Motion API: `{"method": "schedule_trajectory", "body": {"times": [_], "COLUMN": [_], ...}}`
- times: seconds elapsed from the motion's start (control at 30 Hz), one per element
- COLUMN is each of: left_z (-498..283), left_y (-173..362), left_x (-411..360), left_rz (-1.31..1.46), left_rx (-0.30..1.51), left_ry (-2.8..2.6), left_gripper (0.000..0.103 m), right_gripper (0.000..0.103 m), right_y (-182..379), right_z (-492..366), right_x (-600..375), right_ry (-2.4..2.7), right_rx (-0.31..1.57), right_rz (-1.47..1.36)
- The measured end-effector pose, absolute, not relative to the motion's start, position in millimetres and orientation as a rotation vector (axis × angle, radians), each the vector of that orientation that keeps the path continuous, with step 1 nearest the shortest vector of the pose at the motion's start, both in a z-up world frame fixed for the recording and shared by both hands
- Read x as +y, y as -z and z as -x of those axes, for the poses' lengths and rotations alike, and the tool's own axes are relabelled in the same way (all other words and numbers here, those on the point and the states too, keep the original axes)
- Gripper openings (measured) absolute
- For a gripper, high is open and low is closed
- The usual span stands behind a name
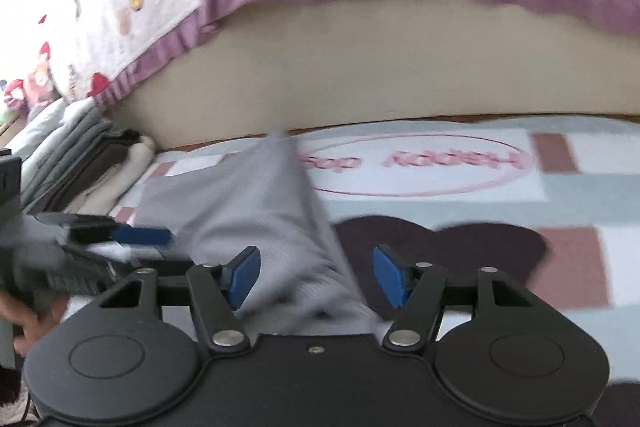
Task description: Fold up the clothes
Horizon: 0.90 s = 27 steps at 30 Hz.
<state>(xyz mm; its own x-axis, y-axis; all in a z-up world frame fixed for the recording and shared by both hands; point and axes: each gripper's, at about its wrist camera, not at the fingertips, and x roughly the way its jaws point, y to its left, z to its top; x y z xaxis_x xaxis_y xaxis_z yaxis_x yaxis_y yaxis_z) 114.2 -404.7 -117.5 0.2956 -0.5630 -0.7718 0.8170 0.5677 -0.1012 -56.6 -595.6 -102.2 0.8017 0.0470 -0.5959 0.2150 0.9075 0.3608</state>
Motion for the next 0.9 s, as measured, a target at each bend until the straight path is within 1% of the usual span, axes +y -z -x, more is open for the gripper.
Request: {"method": "schedule_trajectory", "body": {"times": [0.13,0.27,0.3,0.33,0.4,0.43,0.5,0.53,0.57,0.67,0.73,0.9], "left_z": [-117,-113,-113,-113,-113,-110,-103,-99,-94,-81,-76,-76], "left_y": [130,133,130,129,125,124,128,130,132,135,134,133], "left_x": [-400,-373,-359,-346,-318,-310,-295,-291,-287,-289,-294,-297], "left_rz": [-0.343,-0.347,-0.288,-0.212,-0.059,-0.021,-0.003,-0.005,-0.007,-0.064,-0.114,-0.129], "left_rx": [0.956,0.977,0.987,1.011,1.056,1.07,1.096,1.097,1.099,1.074,1.042,1.011], "left_ry": [0.893,0.816,0.825,0.84,0.866,0.874,0.871,0.868,0.865,0.878,0.892,0.902], "left_gripper": [0.069,0.069,0.069,0.069,0.069,0.069,0.069,0.069,0.069,0.069,0.069,0.069], "right_gripper": [0.068,0.068,0.068,0.068,0.069,0.07,0.07,0.07,0.07,0.07,0.07,0.071], "right_y": [124,136,137,137,136,139,146,151,155,163,164,170], "right_z": [22,49,58,64,82,90,107,110,112,105,100,87], "right_x": [-579,-582,-584,-588,-600,-604,-611,-607,-603,-586,-578,-573], "right_ry": [0.142,0.16,0.161,0.159,0.14,0.117,0.07,0.052,0.035,0.031,0.013,0.01], "right_rx": [0.808,0.799,0.79,0.795,0.801,0.776,0.723,0.728,0.734,0.77,0.758,0.715], "right_rz": [-0.325,-0.367,-0.389,-0.423,-0.624,-0.74,-0.963,-1.009,-1.049,-1.037,-1.051,-1.109]}}
